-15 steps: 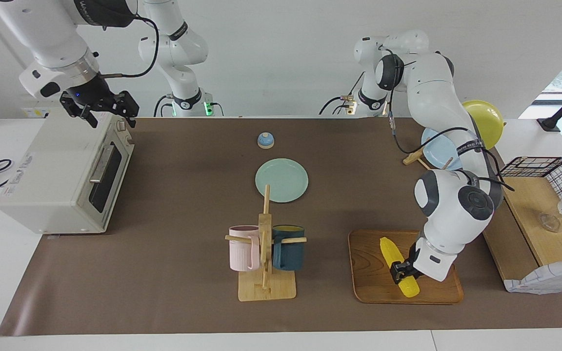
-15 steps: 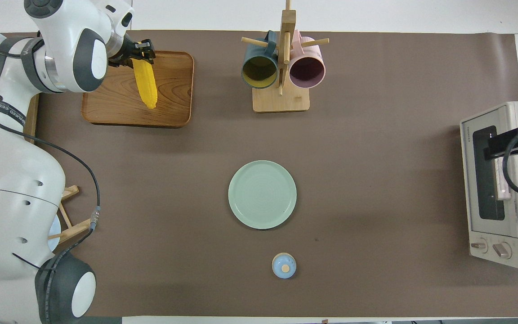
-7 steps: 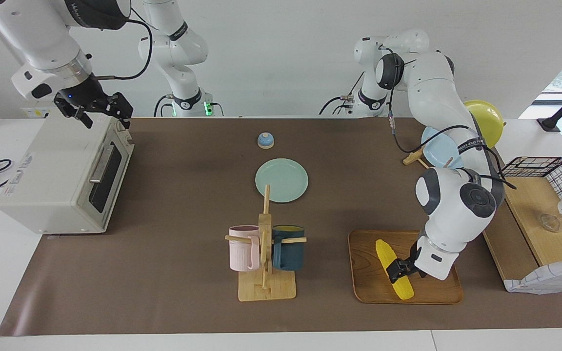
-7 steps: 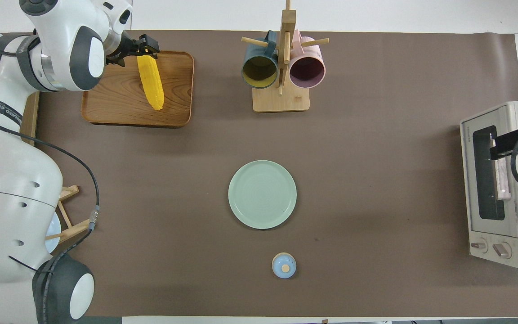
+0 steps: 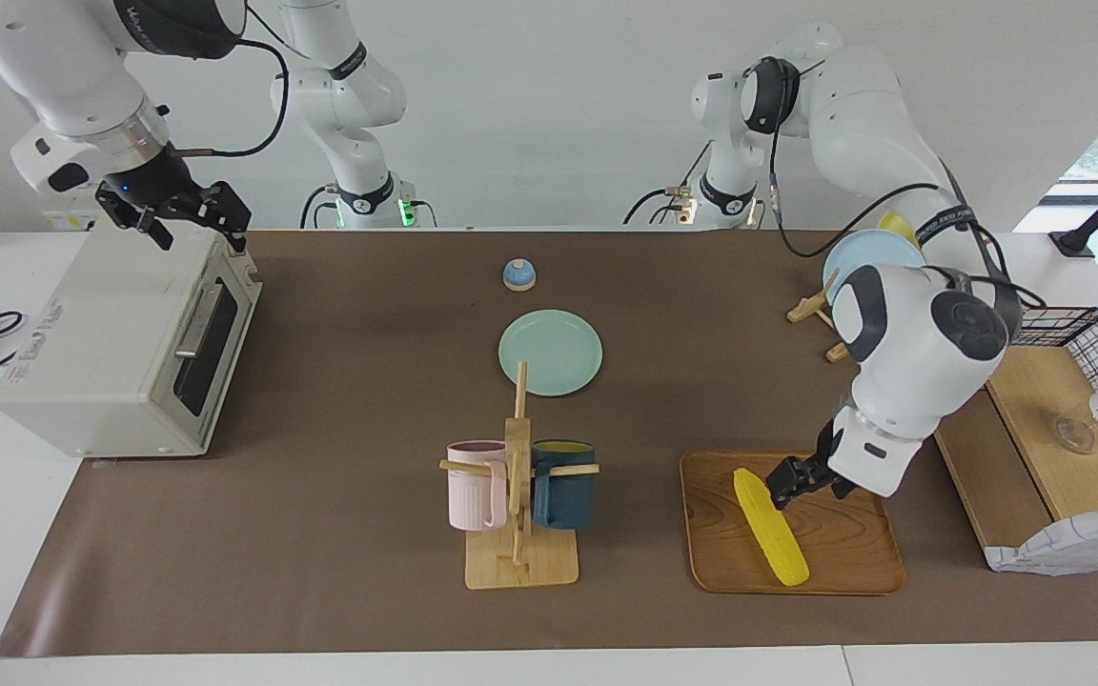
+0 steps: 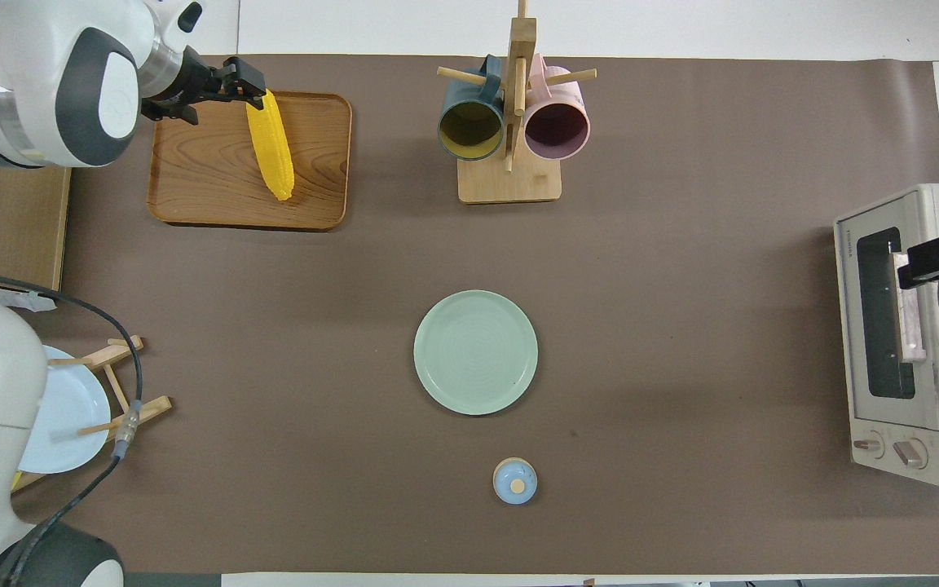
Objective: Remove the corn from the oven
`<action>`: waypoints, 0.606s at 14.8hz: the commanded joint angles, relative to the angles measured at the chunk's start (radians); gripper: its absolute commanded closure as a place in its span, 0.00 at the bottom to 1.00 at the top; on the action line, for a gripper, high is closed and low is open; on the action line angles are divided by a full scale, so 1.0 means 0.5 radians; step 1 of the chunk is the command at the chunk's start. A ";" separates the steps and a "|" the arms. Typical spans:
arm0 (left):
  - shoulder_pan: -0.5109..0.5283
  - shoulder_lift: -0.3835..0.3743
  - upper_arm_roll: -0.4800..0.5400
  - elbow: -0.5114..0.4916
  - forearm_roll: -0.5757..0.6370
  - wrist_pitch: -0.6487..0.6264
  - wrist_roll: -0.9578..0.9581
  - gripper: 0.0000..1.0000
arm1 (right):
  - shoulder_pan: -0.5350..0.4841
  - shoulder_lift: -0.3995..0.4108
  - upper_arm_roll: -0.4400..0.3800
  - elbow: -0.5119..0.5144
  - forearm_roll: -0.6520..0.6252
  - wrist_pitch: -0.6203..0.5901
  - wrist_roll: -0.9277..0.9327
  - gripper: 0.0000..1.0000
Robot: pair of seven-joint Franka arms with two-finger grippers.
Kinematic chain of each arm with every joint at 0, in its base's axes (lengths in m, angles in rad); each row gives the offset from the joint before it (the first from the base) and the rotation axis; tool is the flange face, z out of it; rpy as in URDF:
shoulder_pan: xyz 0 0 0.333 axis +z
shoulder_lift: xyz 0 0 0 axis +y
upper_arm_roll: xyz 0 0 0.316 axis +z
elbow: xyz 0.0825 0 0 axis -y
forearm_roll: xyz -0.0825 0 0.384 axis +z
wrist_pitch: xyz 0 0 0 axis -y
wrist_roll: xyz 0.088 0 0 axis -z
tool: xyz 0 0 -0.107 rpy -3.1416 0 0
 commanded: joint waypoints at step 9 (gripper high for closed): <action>0.003 -0.914 0.040 -0.522 0.094 -0.862 -0.021 0.00 | 0.002 -0.007 0.020 -0.017 0.002 0.040 0.019 0.00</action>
